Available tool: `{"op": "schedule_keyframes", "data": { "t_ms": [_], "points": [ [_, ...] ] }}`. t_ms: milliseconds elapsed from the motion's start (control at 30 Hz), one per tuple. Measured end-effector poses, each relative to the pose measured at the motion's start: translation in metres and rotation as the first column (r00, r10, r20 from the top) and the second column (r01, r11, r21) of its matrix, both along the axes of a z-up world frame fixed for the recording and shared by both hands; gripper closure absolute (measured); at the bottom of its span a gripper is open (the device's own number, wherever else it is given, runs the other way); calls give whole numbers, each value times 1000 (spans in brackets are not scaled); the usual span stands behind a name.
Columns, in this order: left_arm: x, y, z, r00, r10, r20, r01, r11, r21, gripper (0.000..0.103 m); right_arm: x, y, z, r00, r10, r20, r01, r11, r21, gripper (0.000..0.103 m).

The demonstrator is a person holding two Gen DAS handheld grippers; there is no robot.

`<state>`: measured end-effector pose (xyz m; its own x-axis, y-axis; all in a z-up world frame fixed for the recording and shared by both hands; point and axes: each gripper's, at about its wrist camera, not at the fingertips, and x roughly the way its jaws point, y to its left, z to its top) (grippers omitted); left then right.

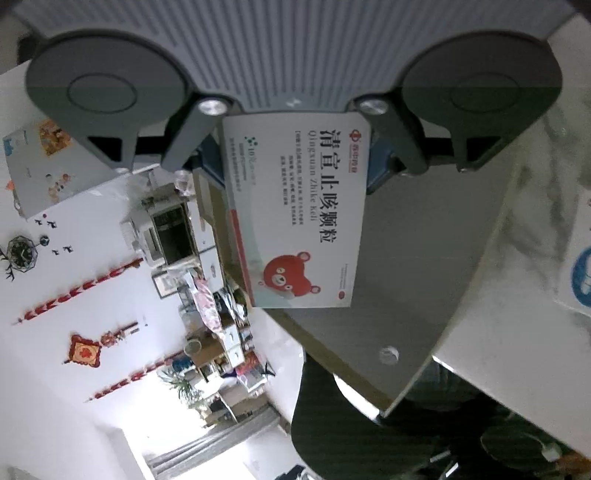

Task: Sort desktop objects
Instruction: 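Carry the white bear box with the left gripper over the beige box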

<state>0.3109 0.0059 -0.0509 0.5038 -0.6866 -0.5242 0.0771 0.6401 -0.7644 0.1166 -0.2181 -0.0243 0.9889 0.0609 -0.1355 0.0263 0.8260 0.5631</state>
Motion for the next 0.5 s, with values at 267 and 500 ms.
{"op": "schedule_keyframes", "data": {
  "t_ms": [267,500],
  "points": [
    [6,-7,1,997,-66,-27,67,997,41,27,-1,2,0,1000,-1,-4,1,1000,19,0],
    [10,-14,-5,994,-96,-54,102,986,129,24,0,0,0,1000,2,-4,-2,1000,29,0]
  ]
}}
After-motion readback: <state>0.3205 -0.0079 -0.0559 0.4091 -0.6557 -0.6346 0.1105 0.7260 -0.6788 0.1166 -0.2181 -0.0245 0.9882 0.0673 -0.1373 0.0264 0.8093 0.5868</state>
